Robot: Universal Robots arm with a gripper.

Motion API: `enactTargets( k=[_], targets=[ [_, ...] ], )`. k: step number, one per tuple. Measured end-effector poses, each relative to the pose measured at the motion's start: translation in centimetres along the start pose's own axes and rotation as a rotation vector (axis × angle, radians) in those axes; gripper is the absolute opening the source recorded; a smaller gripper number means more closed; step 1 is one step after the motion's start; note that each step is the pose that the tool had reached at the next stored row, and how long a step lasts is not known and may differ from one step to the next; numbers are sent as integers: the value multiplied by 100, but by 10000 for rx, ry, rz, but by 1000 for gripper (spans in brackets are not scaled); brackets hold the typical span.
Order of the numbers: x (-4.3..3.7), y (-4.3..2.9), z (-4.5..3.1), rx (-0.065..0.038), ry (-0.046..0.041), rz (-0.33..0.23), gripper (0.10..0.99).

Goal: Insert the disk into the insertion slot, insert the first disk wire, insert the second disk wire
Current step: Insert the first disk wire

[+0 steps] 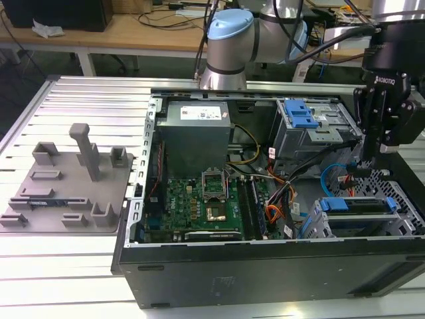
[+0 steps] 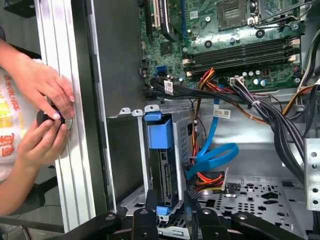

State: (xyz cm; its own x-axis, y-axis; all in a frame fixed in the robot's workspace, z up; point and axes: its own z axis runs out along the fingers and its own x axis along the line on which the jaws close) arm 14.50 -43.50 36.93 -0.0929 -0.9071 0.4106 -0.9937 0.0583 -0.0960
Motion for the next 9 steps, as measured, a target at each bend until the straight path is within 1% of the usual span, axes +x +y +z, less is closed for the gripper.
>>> enactTargets(
  k=[2,3,5,6,7,9],
  targets=[
    [-16,4,21,-60,25,254,353],
    [-50,9,35,-70,28,277,353],
    [-107,14,39,-68,53,276,353],
    [-150,18,39,-61,119,272,353],
    [-163,20,49,-57,154,270,353],
    [-174,22,73,-54,155,263,353]
  ],
)
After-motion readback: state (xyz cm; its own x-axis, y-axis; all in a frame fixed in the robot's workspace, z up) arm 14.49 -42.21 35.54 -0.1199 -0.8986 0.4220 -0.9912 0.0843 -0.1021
